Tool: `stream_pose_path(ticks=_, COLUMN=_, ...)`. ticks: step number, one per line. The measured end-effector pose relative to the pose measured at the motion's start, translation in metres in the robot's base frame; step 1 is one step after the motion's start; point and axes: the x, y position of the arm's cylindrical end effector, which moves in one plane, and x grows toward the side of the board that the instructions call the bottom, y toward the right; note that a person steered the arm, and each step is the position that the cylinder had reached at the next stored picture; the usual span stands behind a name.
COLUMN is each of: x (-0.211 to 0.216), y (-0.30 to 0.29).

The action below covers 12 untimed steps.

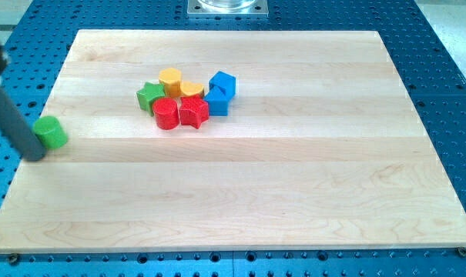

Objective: Push the green circle close to the blue cube

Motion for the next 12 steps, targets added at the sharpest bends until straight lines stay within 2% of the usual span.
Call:
stream_pose_path(ticks=1, x=-0.072, y=0.042)
stream_pose_path(ticks=2, x=-0.100, y=0.065)
stream_pose_path(ticks=3, x=-0.126, y=0.061)
stream_pose_path(ticks=4, x=-0.135, y=0.012)
stream_pose_path(ticks=5, x=-0.161, y=0.049)
stream_pose_path(ticks=6, x=-0.153, y=0.102)
stream_pose_path(ticks=7, x=-0.152, y=0.095)
stream_pose_path(ticks=8, x=-0.155, y=0.048)
stream_pose_path(ticks=10, x=-0.168, y=0.039)
stream_pose_path(ticks=12, x=-0.162, y=0.124)
